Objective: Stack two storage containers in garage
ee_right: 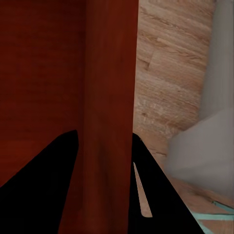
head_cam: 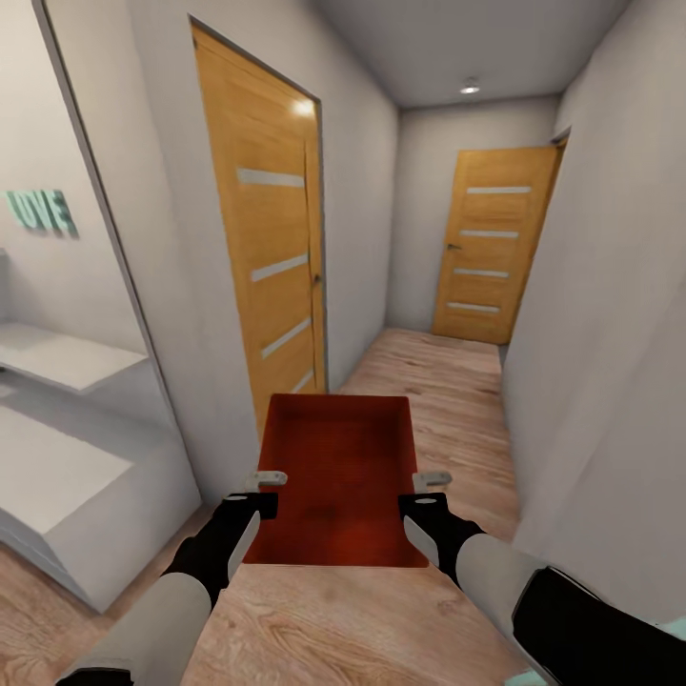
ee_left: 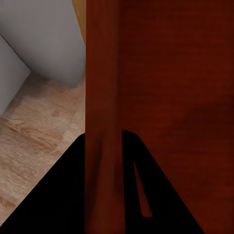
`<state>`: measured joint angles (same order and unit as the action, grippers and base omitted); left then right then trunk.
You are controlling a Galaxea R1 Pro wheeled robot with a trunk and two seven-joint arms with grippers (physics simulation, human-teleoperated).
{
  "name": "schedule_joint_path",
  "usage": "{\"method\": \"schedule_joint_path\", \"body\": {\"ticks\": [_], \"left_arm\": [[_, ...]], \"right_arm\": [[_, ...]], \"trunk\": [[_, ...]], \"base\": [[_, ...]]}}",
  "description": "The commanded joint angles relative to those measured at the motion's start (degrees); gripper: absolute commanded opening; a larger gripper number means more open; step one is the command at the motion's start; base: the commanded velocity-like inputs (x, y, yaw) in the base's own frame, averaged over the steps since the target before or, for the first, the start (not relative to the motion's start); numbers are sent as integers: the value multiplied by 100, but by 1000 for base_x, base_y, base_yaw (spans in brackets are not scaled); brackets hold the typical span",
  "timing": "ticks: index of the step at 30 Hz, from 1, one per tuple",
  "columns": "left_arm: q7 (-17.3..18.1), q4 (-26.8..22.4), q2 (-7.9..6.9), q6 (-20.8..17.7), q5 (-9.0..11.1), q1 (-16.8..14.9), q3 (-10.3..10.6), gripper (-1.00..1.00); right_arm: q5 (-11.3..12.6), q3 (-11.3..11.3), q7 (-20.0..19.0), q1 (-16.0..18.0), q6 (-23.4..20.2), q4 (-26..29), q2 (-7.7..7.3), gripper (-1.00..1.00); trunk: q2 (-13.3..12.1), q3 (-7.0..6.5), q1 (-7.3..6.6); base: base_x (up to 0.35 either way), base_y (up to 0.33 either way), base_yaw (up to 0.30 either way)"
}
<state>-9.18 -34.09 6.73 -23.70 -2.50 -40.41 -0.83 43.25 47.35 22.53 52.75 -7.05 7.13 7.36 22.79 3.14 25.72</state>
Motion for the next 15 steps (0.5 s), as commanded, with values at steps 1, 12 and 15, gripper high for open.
{"method": "schedule_joint_path", "body": {"ticks": [1,12,15], "left_arm": [[-5,8,93,-38,-11,-2,-22,-100],[-5,8,94,-38,-10,-2,-22,-100],[-5,8,93,-38,-11,-2,-22,-100]], "right_arm": [[-138,283,14,7,310,166,2,-100],[-142,283,14,7,310,166,2,-100],[-142,283,14,7,310,166,2,-100]], "trunk": [[13,13,7],[13,13,7],[13,13,7]], "base": [[322,0,-22],[322,0,-4],[322,0,0]]}}
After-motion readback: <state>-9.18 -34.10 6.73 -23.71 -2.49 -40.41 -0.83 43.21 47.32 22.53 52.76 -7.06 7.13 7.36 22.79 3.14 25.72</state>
